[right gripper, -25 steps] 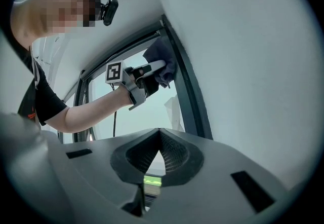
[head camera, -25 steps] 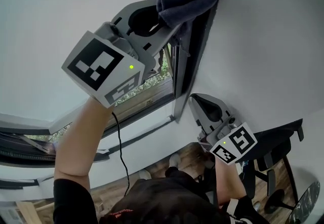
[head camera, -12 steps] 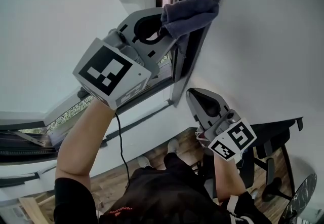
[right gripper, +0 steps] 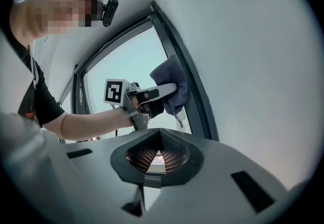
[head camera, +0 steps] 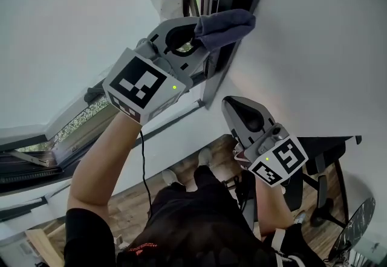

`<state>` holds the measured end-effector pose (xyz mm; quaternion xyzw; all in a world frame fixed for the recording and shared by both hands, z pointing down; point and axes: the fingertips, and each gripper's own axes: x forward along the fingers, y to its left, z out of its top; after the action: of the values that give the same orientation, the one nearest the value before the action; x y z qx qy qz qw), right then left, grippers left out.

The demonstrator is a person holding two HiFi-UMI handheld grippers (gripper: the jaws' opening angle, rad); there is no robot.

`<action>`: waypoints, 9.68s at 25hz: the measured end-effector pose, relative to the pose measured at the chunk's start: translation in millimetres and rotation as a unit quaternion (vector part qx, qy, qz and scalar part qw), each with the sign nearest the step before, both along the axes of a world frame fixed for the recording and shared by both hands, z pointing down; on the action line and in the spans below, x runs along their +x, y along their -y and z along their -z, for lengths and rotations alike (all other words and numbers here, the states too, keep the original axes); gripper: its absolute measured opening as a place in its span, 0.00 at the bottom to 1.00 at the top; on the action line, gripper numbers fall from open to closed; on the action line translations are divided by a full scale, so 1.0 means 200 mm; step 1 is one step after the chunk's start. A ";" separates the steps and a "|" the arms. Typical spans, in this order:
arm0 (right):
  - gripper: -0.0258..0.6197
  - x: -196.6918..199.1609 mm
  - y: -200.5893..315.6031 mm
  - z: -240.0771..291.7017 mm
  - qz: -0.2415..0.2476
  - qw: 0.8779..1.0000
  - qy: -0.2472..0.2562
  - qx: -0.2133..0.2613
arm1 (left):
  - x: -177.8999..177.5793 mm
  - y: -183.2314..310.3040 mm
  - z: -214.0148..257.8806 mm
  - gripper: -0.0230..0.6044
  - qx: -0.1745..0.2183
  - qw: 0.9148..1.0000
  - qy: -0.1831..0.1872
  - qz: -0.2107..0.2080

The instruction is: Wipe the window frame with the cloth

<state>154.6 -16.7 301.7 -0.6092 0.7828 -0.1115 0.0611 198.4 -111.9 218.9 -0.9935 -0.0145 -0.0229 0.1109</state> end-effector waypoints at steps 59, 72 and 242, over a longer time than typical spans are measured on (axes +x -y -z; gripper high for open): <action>0.04 0.06 -0.04 -0.70 -0.005 0.992 0.057 -0.111 | 0.09 -0.01 -1.36 0.13 -0.117 0.982 0.148 -0.002; 0.04 0.03 0.00 -0.48 0.001 0.996 0.046 -0.072 | 0.00 -0.02 -0.91 0.13 -0.091 0.992 0.091 0.005; 0.04 -0.03 -0.04 -0.81 0.000 0.986 0.094 -0.139 | 0.07 0.00 -1.35 0.13 -0.100 0.976 0.196 0.005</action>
<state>148.5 -9.7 463.4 -0.5983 0.7505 -0.2762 0.0492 213.4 -111.3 489.4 -0.9759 -0.0331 -0.2158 0.0062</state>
